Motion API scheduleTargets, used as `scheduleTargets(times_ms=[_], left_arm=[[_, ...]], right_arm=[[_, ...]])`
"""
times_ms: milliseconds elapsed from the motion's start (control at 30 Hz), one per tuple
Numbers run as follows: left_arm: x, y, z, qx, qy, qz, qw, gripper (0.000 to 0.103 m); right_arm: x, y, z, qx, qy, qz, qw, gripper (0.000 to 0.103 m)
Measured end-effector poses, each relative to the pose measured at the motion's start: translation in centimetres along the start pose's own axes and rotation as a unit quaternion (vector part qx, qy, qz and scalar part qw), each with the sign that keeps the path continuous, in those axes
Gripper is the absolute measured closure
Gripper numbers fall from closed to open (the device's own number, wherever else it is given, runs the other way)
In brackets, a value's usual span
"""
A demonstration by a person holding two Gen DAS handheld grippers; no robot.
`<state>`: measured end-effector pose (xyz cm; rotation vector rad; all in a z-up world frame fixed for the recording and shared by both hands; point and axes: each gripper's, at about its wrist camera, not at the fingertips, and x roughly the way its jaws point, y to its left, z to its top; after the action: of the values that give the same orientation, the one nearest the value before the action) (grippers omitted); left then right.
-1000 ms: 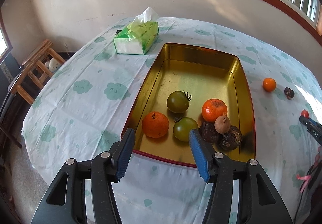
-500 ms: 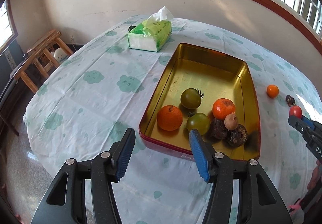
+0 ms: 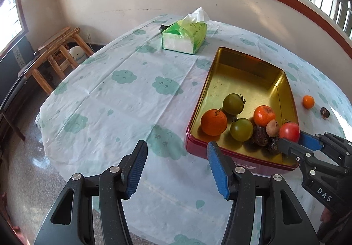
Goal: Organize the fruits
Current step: 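Carry the red tomato into the tin and open the right gripper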
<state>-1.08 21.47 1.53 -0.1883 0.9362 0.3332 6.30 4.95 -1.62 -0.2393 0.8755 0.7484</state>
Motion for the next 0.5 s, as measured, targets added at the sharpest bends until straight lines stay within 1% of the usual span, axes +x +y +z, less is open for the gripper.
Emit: scheduleTargets(times_ms=[167,300,500], left_arm=[[0.1,0.5,-0.2,-0.002,0.004,0.002,1.0000,0.046],[0.3,0.4,-0.4,0.002,0.008,0.003,1.0000,0.046],[0.2,-0.2,-0.6,0.009,0.013,0.000,0.9999,0.046]], right_arm=[[0.6,0.3,-0.3,-0.009,0.007,-0.010,1.000,0.074],[1.3,0.5,-0.6,-0.015,0.017,-0.006,1.000,0.074],[1.3,0.5,-0.6,-0.014,0.015,-0.007,1.000,0.073]])
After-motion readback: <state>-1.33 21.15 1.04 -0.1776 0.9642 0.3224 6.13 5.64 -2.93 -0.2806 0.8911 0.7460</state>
